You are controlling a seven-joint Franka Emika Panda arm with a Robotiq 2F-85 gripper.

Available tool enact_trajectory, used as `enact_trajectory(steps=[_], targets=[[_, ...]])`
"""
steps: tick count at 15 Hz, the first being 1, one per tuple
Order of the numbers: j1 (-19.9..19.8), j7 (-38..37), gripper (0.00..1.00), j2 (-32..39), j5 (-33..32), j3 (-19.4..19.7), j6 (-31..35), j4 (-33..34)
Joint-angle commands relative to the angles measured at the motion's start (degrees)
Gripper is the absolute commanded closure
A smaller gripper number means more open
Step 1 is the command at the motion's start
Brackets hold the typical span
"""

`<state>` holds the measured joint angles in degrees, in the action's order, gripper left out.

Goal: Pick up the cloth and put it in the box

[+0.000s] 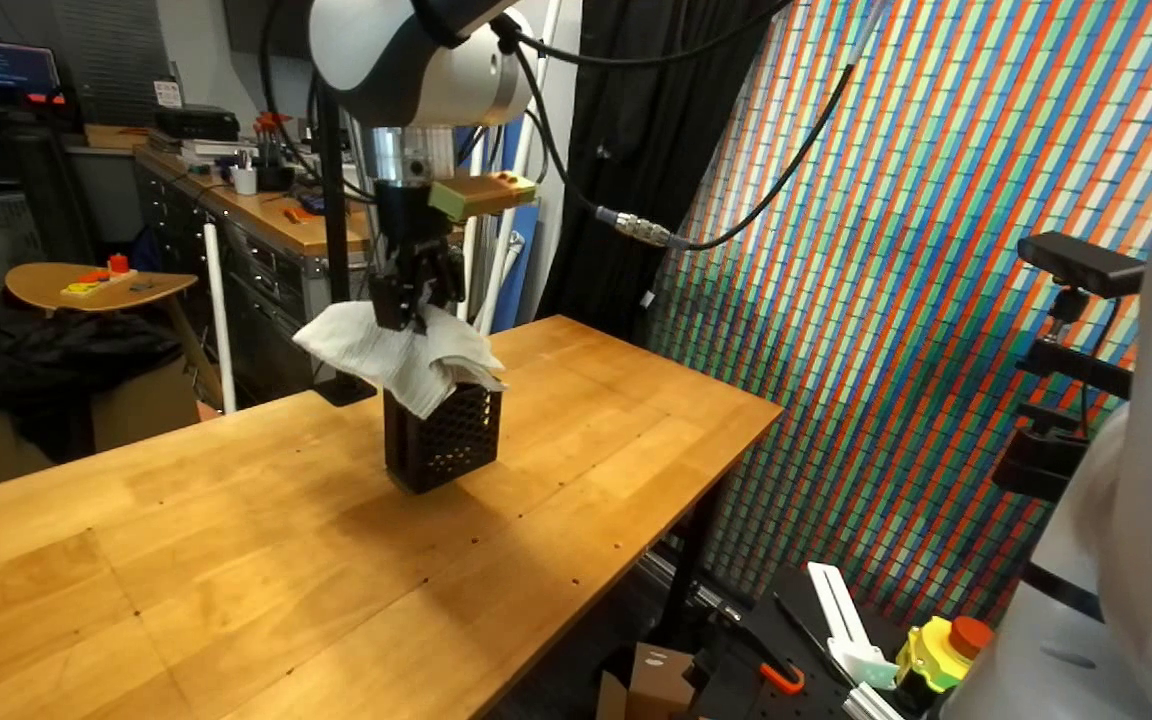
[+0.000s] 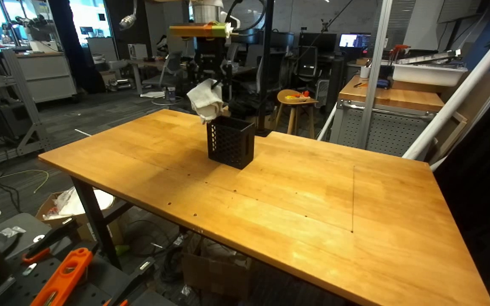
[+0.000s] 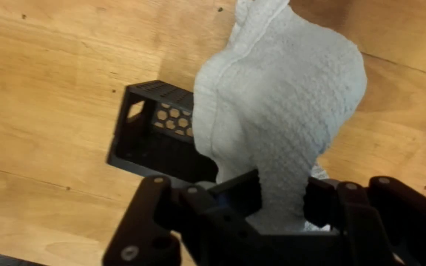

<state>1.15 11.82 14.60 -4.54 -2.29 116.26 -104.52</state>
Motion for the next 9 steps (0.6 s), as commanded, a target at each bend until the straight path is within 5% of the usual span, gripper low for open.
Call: enact_trajectory(steps=[1,9], targets=[[-1.8,-2.5,0.91,-1.9,-1.3,2.5,-1.5,1.6],[-1.5,-7.3,0.91,2.1,-0.8,2.6,-5.1,8.0]])
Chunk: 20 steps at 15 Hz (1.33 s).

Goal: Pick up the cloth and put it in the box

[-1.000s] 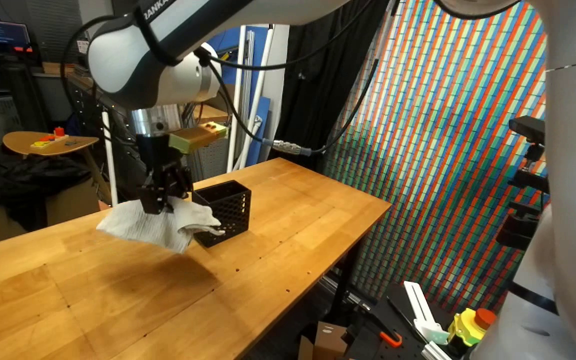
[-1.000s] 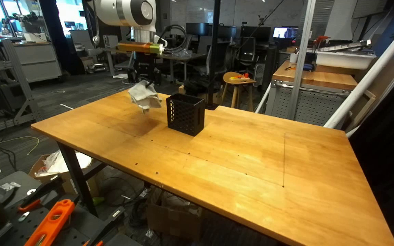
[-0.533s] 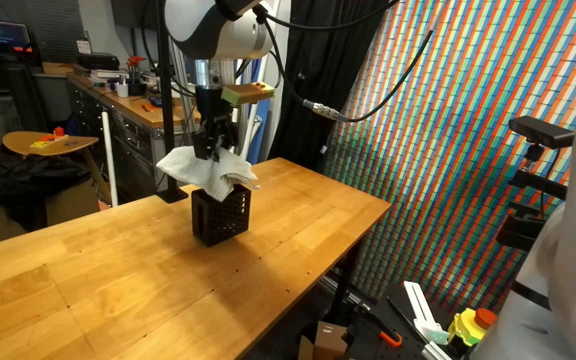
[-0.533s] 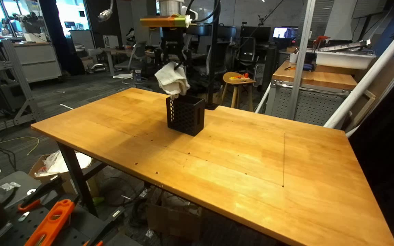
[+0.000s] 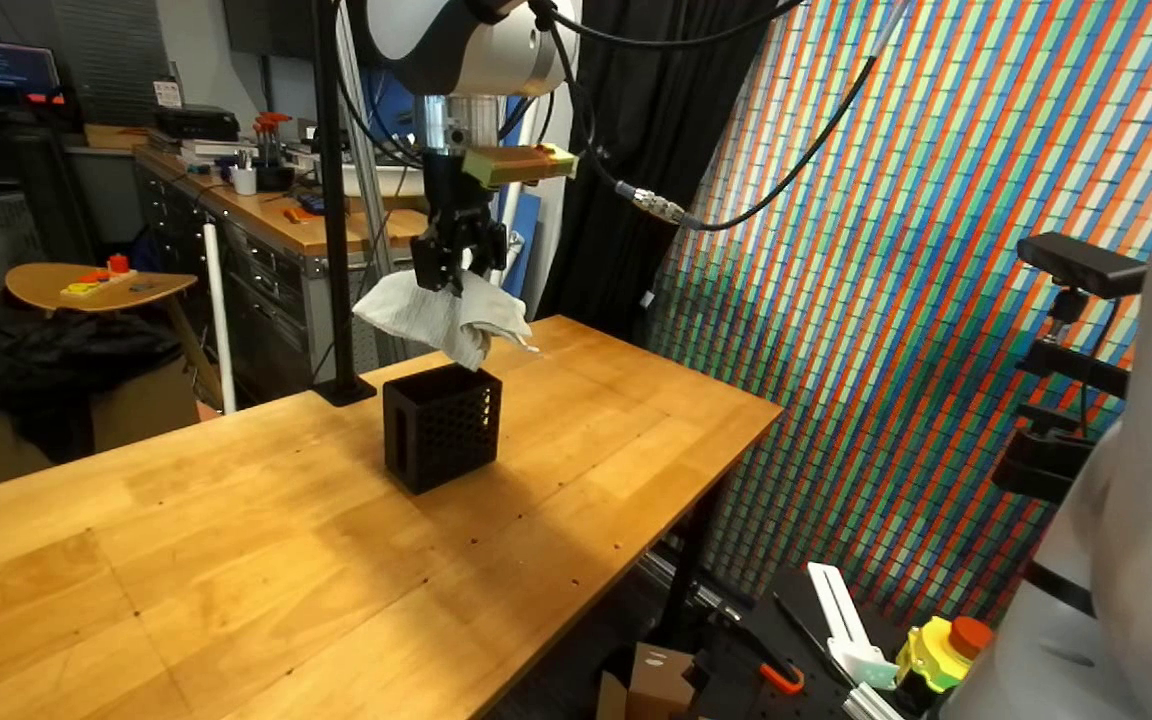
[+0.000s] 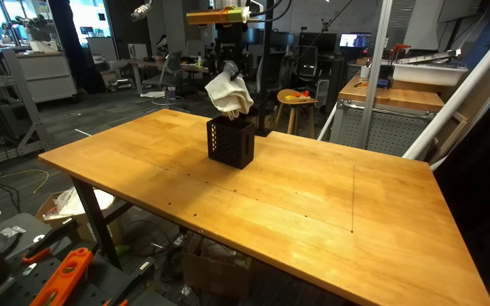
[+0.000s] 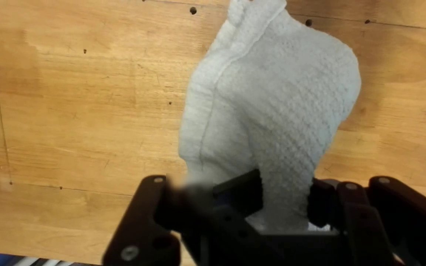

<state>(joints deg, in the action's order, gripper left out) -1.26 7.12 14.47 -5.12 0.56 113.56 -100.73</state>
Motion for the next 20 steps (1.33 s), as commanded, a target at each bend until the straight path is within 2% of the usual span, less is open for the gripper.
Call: enact_trajectory(steps=[1,9,20], targets=[[1.0,-3.2,0.91,2.8,-0.1,-0.2,-2.5,5.0],[0.4,-5.7,0.9,8.8,3.1,-0.3,-0.9,7.5],[-2.8,-0.9,0.9,20.3,8.6,-0.9,0.3,13.0]])
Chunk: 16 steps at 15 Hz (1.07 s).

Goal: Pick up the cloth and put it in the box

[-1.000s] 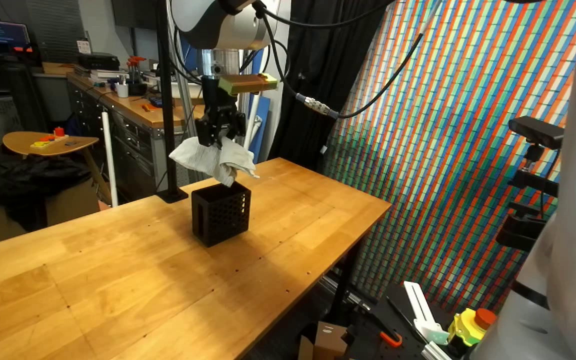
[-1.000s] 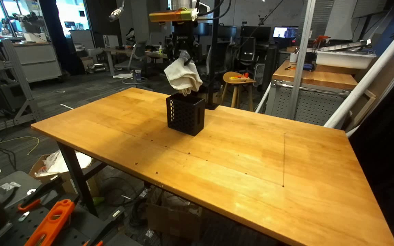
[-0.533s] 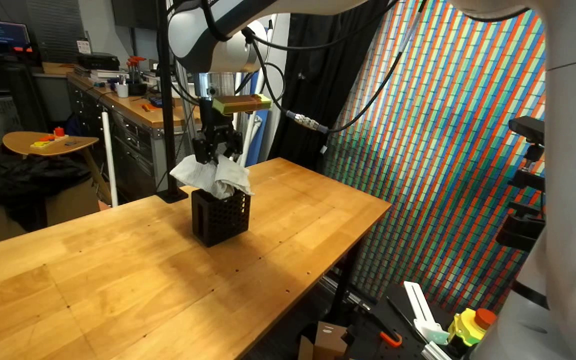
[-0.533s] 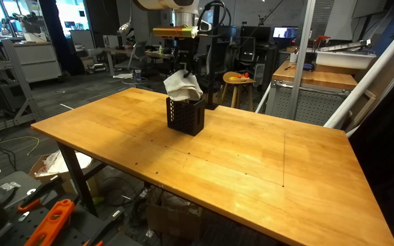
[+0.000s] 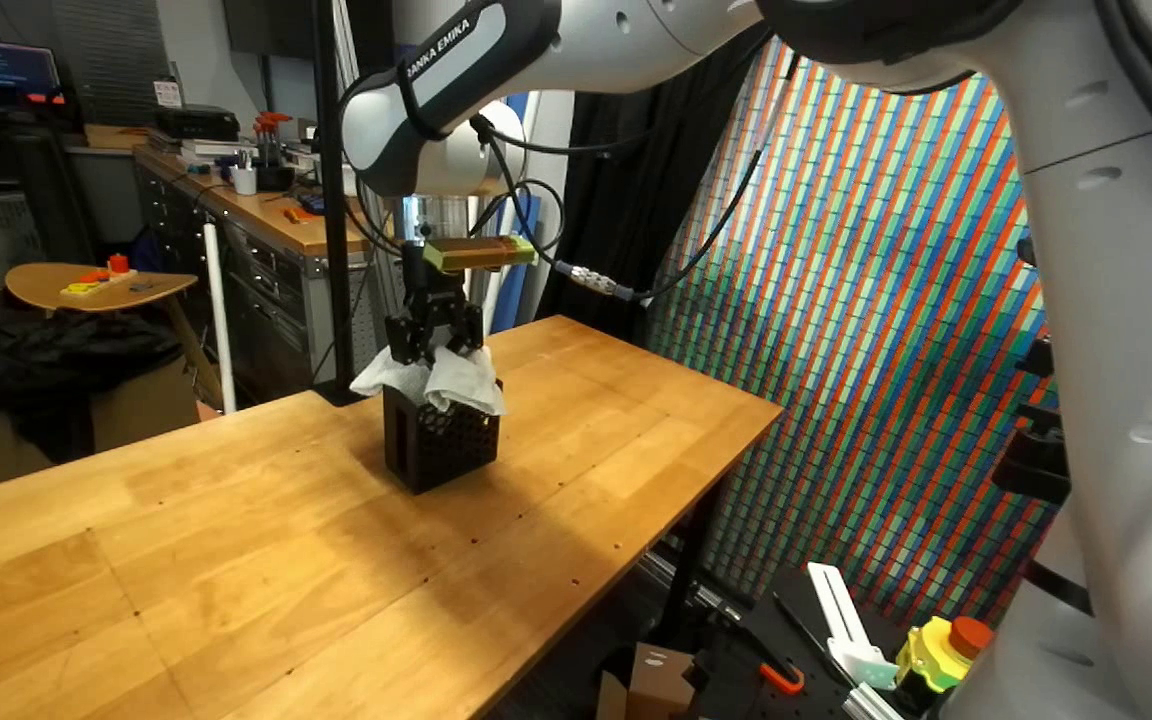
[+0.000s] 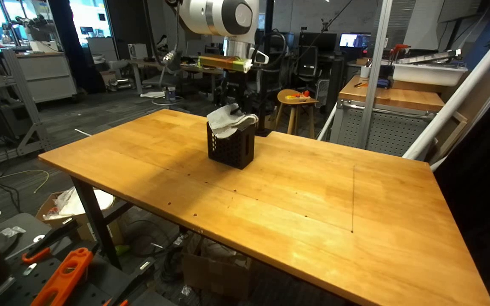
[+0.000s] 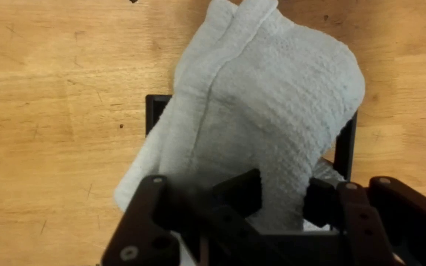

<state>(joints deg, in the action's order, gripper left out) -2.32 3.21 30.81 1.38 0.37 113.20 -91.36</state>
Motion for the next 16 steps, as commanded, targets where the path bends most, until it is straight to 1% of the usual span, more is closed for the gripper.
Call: enact_trajectory(steps=[1,3,8,12,16], targets=[[-2.1,3.9,0.91,4.9,2.5,-0.9,0.9,4.0],[-3.0,5.5,0.91,7.0,3.1,-0.9,1.0,4.7],[-4.0,7.5,0.91,8.3,3.3,-0.8,-0.8,5.7],[-4.1,7.8,0.9,8.0,2.6,-0.5,-2.2,6.1],[-3.3,7.2,0.9,5.1,2.0,-0.6,-2.9,5.7]])
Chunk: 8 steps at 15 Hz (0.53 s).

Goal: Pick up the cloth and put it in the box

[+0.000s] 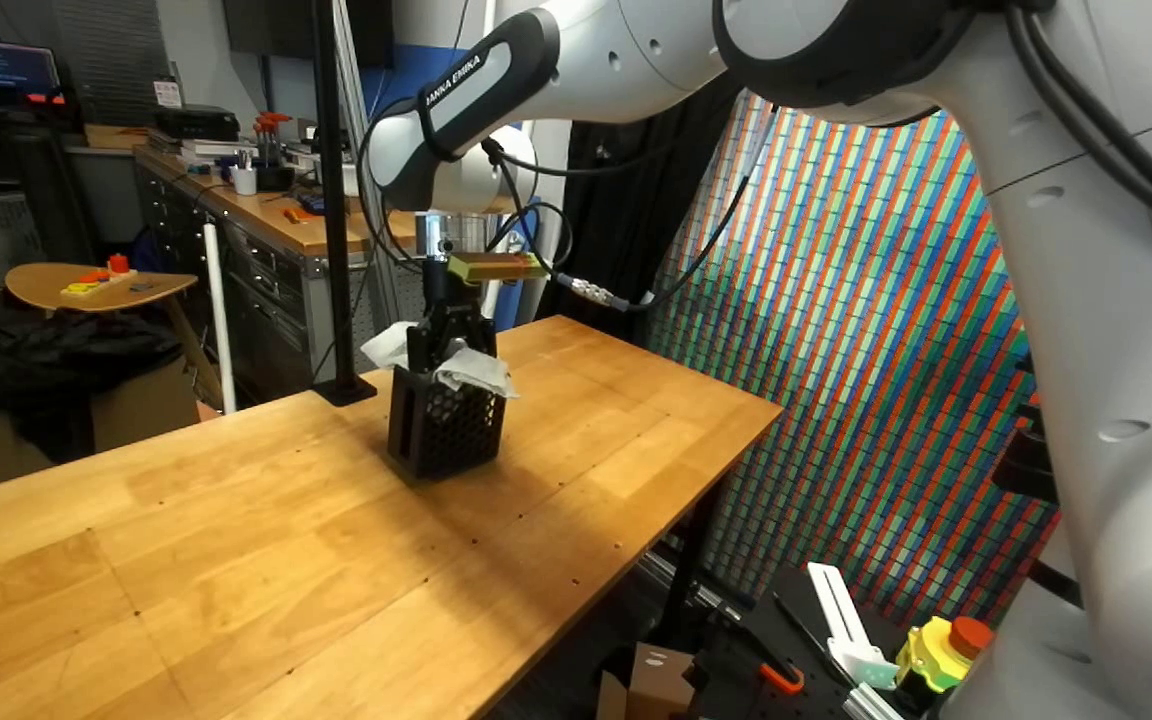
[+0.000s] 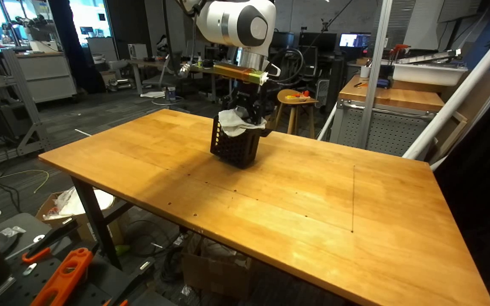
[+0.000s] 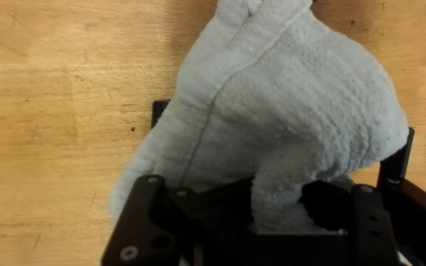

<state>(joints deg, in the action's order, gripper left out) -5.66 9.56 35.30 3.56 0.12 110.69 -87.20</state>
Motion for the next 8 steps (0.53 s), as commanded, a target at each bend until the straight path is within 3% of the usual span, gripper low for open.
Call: enact_trajectory(steps=[1,6,7,8], targets=[[0.4,0.6,0.9,0.0,-0.6,-0.3,-0.5,1.5],[2.2,1.4,0.87,-0.9,-3.9,-0.3,-2.4,3.4],[2.3,1.9,0.64,-1.1,-4.3,-0.4,-3.0,3.7],[2.4,2.5,0.62,-1.1,-4.5,-0.5,-3.3,4.0]])
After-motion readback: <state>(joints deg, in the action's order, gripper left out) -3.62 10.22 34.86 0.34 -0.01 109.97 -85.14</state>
